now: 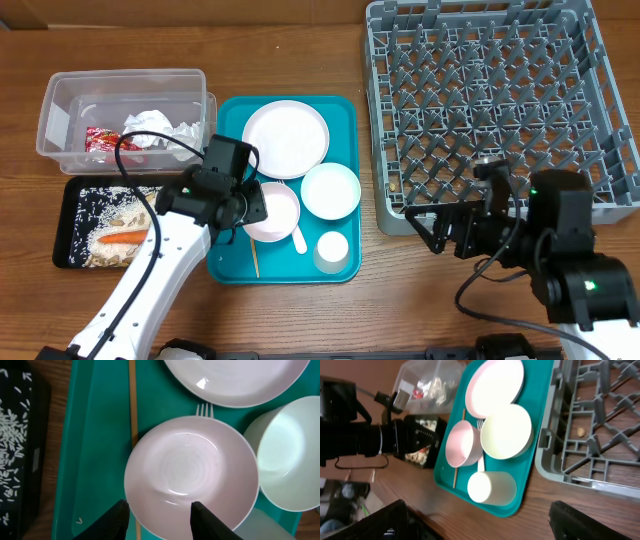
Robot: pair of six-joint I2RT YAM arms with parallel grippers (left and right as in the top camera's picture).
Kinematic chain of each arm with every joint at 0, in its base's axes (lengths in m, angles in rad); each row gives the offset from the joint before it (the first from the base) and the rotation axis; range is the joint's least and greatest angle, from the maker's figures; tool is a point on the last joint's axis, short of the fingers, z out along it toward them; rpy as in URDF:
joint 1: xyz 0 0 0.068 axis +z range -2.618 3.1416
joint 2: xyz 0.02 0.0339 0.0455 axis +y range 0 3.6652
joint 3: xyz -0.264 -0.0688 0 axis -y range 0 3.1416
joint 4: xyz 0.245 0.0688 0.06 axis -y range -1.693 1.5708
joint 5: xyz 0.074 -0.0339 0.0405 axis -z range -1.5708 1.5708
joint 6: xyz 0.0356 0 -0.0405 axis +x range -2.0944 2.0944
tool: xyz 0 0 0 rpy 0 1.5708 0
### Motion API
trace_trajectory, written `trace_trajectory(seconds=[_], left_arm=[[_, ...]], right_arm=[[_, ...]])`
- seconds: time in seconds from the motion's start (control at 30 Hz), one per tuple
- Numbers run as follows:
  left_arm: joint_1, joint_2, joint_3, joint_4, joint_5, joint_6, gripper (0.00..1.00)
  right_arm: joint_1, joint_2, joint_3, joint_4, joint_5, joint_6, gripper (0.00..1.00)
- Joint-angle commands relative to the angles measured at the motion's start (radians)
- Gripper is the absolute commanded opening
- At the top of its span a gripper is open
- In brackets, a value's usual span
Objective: Sort waste into correct bins and load items into the dishwasher
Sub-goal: 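Grasp the pink bowl rim with the left gripper and lift it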
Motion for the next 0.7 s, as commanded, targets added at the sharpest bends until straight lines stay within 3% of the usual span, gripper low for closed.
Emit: trace_trajectory(seconds=[0.0, 0.4, 0.67], left_arm=[[0.004, 0.005, -0.045, 0.018, 0.011, 0.012, 0.41], [0.004, 0.005, -0.139, 0.071, 0.002, 0.012, 0.42], [0.004, 0.005, -0.224, 0.19, 0.002, 0.011, 0.42]], right_arm=[[0.034, 0.028, 0.027, 0.003, 0.026, -0.043, 0.93], [0.125, 0.15, 0.027, 0.014, 0.098, -0.047, 0.92], [0.206, 0.177, 0.027, 0.069, 0.124, -0.047, 0.88]])
